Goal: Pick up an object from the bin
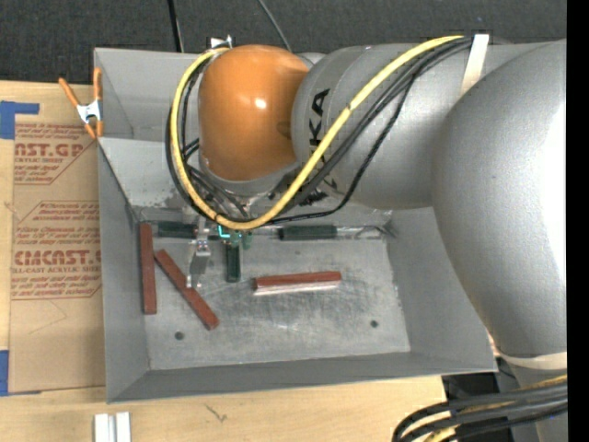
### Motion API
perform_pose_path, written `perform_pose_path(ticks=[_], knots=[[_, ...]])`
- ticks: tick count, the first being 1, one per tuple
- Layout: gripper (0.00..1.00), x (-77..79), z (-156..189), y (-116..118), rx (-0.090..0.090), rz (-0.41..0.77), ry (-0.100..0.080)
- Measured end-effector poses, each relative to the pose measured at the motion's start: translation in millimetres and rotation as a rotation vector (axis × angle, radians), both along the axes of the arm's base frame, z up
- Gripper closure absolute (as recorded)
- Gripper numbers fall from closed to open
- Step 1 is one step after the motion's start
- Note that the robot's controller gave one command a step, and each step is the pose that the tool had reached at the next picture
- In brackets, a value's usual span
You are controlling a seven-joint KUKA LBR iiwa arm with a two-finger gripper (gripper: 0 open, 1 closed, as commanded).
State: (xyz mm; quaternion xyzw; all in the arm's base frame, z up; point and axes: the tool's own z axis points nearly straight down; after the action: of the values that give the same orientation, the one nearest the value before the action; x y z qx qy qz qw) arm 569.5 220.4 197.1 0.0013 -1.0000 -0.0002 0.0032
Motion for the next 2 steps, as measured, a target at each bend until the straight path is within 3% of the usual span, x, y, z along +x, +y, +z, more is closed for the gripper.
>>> perform_pose_path(ticks=[1,2], knots=[[0.00,0.8,3.0,-0.5,0.000,0.000,-0.004],[0.00,4.7,60.0,3.9,-0.001,0.069,-0.005]])
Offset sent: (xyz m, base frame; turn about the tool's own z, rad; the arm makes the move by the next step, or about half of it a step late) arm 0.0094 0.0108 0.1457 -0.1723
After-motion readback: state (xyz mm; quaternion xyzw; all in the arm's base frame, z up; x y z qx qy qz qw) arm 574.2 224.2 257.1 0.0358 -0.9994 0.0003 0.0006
